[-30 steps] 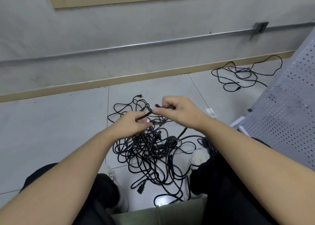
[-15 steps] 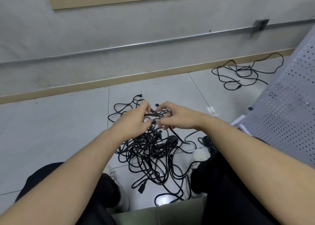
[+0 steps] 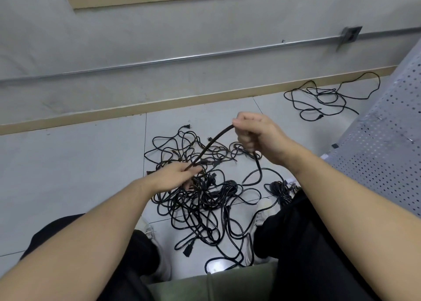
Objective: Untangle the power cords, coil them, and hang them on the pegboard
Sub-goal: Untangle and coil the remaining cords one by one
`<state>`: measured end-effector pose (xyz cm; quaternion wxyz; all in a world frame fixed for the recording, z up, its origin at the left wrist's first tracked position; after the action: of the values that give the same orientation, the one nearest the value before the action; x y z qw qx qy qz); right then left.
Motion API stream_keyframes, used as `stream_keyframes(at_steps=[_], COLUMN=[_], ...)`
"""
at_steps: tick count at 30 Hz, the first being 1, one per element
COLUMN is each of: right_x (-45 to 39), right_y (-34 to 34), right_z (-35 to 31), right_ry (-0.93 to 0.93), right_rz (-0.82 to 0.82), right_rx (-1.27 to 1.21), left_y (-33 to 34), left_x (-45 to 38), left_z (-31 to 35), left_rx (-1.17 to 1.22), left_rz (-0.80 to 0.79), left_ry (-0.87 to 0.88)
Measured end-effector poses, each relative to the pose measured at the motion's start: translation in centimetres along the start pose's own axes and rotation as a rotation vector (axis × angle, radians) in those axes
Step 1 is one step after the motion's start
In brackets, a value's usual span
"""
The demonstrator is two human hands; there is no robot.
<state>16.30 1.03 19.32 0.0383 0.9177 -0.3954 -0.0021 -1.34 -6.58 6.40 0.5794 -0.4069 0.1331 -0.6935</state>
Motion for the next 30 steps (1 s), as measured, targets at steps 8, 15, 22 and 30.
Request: stream_keyframes(at_steps=[8, 15, 22, 30], right_x=[-0.3, 0.2, -1.1, -0.1], right_y=[-5.5, 3.6, 4.5, 5.8], right_z=[2.2, 4.1, 1.5, 2.0], right_ry=[0.181, 0.129, -0.105, -0.009], right_rz=[0.249, -0.194, -0.053, -0.215], right_rx=[0.680, 0.769, 1.012, 0.644], left_y=[-7.7, -5.2, -4.5, -1.7], left_x=[2.3, 3.1, 3.5, 1.6], left_z=[4.5, 8.3, 9.8, 6.9], left_rx=[0.121, -0.258, -0.233, 0.040], left_rz=[0.479, 0.377, 0.329, 0.161], left_ry=[0.134, 0.227, 0.348, 0.335])
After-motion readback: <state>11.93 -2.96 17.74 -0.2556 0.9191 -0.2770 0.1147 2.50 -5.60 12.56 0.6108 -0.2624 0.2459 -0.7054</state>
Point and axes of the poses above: each hand's wrist, its own x-axis away from the middle knuckle, its own y-axis out of the palm, z = x × y, the point moved 10 cm from there along -x, towards the middle knuckle, and after that the axes turned 2 degrees about x, right-handed, at the moved point
